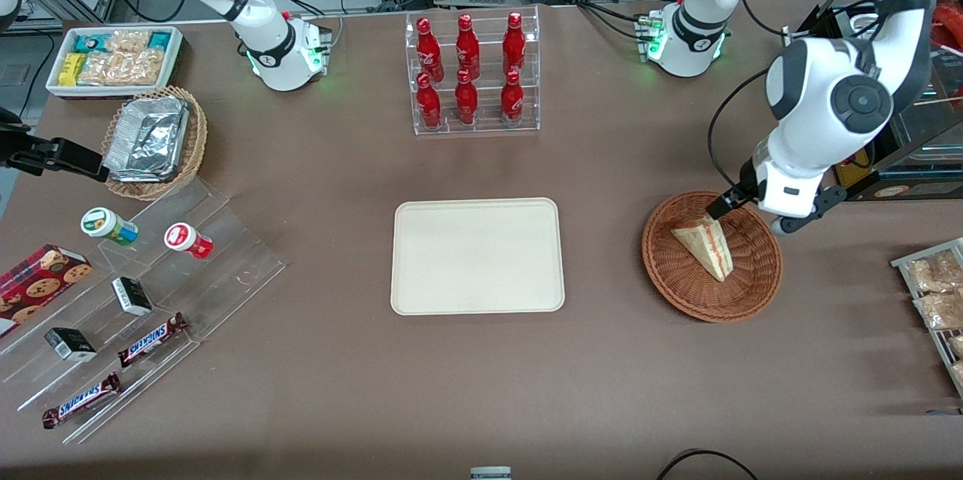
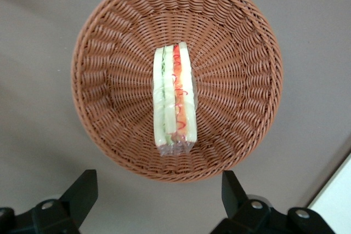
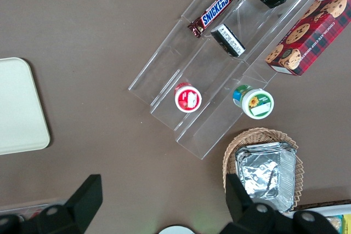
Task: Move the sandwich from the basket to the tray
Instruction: 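Lower the left gripper and close it on the wrapped sandwich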
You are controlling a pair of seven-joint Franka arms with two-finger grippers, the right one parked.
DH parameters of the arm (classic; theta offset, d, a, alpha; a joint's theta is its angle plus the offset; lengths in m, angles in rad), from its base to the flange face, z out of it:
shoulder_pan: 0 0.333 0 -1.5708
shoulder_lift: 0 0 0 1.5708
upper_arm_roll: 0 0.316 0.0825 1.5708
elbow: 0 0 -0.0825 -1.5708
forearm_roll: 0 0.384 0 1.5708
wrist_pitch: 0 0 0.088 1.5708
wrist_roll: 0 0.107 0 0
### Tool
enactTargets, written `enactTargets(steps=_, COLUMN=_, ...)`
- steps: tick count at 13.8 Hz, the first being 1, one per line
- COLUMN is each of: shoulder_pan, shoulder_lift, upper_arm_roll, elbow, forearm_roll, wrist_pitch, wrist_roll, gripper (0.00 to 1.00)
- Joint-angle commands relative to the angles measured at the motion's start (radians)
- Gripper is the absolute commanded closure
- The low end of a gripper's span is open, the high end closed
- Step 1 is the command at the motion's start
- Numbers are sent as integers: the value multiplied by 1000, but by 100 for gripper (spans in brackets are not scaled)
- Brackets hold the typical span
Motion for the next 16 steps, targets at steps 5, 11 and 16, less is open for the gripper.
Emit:
enactTargets(steps=5, shoulder_pan=-2, shoulder_lift=153, upper_arm_roll=-9, elbow=5, forearm_roll=19, wrist_pitch=126, wrist_roll=-19, gripper=0)
enactTargets(steps=11, shoulder_pan=13, shoulder_lift=237, upper_arm_roll=-8, elbow=3, forearm_roll=61, wrist_pitch=208, wrist_roll=-21, gripper=10)
enactTargets(steps=16, shoulder_pan=15, shoulder_lift=233, upper_arm_roll=3, elbow=-14, forearm_roll=61, wrist_pitch=199, wrist_roll=-33, gripper=100)
